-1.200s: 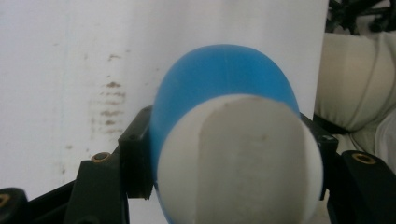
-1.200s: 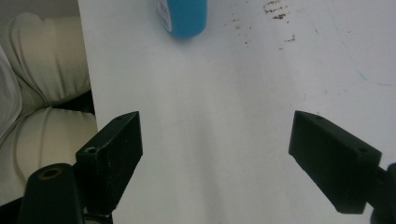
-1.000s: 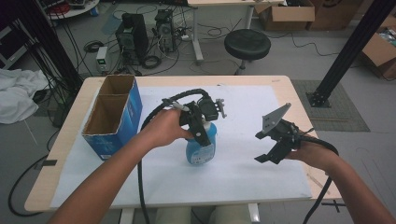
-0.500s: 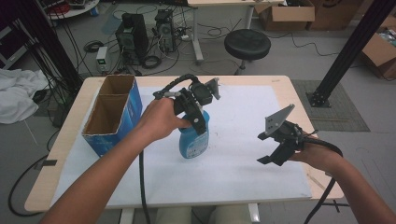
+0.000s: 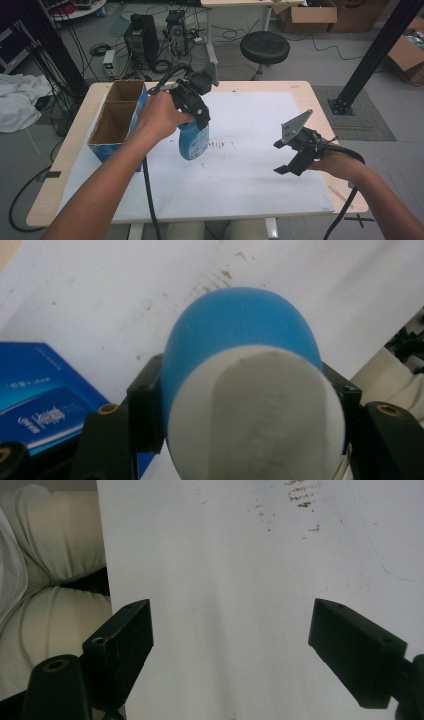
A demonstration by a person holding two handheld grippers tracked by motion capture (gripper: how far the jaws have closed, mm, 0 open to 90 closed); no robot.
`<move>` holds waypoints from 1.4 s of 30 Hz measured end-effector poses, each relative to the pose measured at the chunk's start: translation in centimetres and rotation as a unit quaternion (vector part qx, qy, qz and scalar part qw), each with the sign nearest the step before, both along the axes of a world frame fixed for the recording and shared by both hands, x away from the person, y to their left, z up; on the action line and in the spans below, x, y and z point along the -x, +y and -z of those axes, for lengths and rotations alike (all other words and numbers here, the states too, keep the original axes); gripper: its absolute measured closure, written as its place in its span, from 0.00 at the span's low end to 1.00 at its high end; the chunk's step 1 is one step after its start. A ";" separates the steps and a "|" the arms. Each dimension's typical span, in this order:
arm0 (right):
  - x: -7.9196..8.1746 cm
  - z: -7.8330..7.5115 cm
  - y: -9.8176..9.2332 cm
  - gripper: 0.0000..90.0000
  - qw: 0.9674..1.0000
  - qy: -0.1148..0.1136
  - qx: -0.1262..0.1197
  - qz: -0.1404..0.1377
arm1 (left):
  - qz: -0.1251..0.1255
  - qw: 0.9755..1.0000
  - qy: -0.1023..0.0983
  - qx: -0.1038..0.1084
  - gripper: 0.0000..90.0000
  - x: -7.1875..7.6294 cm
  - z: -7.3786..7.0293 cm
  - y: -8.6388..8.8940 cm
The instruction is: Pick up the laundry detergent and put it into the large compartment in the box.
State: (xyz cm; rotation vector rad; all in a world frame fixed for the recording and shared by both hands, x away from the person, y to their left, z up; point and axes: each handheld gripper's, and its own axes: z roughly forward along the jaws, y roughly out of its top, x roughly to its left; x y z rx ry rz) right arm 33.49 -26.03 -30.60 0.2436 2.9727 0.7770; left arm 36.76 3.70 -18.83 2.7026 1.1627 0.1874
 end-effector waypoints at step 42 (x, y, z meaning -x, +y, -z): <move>-0.9 -0.7 1.1 0.20 0.999 -0.002 0.007 -0.041 | -0.292 0.955 -0.034 0.034 0.42 -0.9 -7.7 11.6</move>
